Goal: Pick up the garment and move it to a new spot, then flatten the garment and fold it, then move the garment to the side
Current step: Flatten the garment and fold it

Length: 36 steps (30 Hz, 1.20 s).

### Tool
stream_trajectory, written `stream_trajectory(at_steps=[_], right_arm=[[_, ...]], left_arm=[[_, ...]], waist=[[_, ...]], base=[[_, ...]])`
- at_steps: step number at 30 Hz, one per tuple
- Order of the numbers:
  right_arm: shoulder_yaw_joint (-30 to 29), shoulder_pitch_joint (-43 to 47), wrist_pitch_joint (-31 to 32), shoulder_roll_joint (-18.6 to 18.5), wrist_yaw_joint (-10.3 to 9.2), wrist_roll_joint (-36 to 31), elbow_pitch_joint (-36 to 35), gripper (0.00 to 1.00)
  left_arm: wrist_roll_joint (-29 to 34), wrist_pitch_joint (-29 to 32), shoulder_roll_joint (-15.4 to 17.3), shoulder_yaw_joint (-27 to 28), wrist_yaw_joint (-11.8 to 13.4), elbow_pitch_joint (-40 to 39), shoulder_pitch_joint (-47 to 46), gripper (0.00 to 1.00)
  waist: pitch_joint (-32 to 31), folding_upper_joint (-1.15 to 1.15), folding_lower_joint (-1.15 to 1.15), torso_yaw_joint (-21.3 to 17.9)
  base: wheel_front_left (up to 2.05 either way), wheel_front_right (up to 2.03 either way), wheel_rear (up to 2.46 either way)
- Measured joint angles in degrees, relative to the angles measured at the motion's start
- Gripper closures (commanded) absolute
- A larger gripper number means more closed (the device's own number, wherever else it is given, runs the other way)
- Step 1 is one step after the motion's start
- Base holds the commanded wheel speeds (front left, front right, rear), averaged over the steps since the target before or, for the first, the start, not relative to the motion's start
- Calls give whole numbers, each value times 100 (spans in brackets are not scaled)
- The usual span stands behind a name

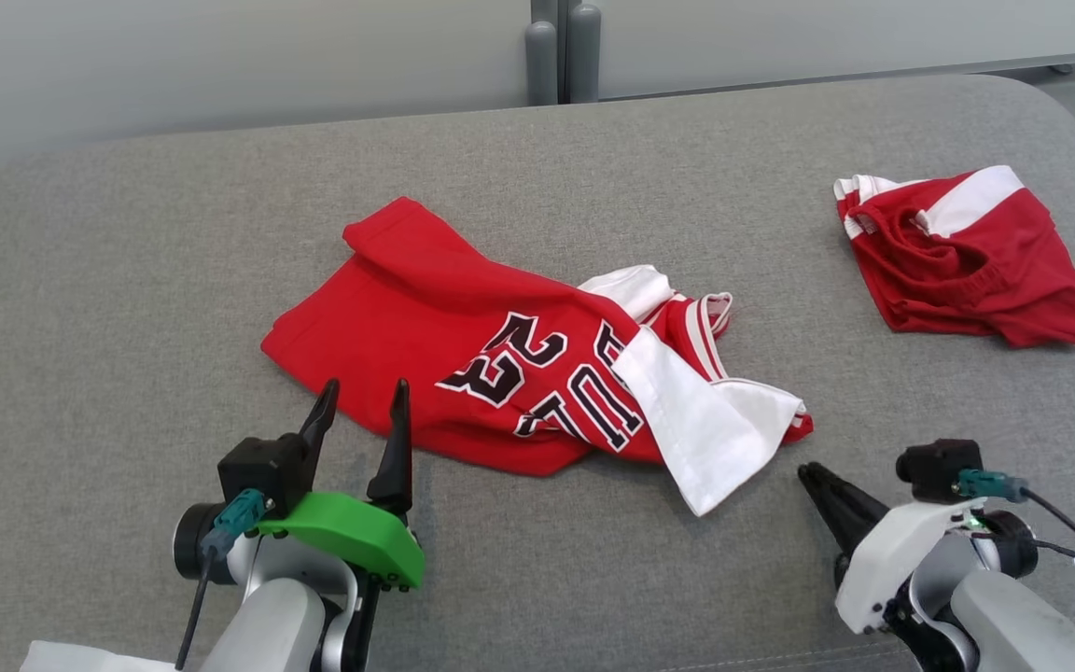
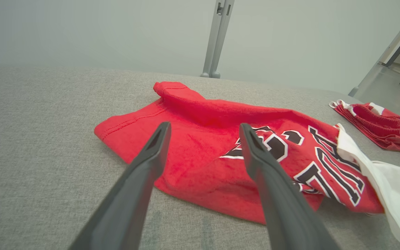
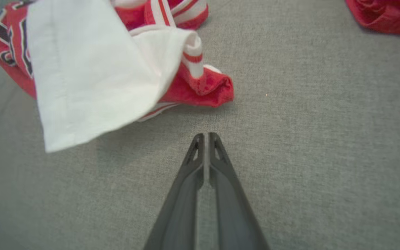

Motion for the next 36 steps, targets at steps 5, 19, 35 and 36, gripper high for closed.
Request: stream_trajectory(at_steps=[5,19,35,36], right_arm=[[-478,351,-82,633,1,1290,-302,0],[-531,719,198,974,0,2651,-1046,0],[-377,828,369,817,0,2955,-1292,68],[-377,828,369,806,0,2955,-1303,71]], left_arm=[[1,0,0,12,0,1,102,0],[92,0,-3,-180,-8,-1,136,0],[96,0,3,-30,-7,-27,138,0],[96,0,3,-20,-7,-32,138,0]], waist=[[-70,0,0,-71],[-109,0,0,34],[-53,0,0,239],[-48,0,0,239]], base=[[0,0,0],[0,0,0],[0,0,0],[0,0,0]])
